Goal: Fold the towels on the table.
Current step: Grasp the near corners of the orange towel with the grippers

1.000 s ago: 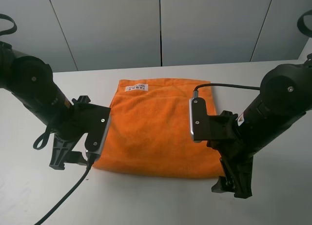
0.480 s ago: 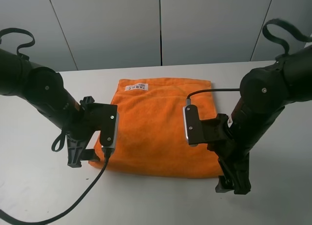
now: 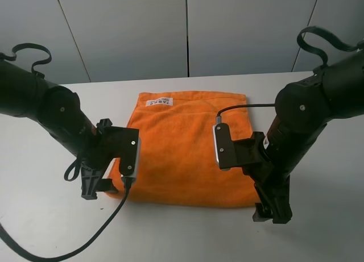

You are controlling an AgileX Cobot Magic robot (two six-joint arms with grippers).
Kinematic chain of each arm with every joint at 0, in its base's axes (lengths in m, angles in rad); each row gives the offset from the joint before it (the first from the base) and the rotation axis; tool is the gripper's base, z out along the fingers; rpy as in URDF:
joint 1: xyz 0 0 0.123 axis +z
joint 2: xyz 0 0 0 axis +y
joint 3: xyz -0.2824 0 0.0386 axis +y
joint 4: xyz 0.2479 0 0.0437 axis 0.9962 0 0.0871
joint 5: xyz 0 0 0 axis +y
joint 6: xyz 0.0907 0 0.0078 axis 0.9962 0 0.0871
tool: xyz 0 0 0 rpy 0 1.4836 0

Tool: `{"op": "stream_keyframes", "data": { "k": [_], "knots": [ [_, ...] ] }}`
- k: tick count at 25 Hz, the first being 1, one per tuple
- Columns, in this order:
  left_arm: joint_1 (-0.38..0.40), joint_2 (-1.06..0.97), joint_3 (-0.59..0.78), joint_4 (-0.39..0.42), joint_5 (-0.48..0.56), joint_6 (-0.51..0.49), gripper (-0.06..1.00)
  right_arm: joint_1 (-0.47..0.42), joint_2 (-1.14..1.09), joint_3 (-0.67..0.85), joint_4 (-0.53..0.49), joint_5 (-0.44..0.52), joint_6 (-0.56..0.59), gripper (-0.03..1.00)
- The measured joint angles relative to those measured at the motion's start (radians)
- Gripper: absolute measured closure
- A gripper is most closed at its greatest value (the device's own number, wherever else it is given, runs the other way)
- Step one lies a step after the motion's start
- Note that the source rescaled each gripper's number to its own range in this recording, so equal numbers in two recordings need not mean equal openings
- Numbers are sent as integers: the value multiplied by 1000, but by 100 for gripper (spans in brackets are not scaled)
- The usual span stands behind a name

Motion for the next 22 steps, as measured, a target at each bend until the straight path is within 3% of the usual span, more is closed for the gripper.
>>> {"op": "stream_keyframes", "data": {
  "k": [7, 14, 22],
  "knots": [
    [0, 4, 0, -57, 20, 34, -5, 0, 0, 0, -8, -23, 3, -3],
    [0, 4, 0, -62, 56, 58, -5, 0, 40, 0, -10, -29, 3, -3],
    [0, 4, 0, -95, 13, 59, -5, 0, 97, -1, -12, -49, 8, -3]
  ]
}}
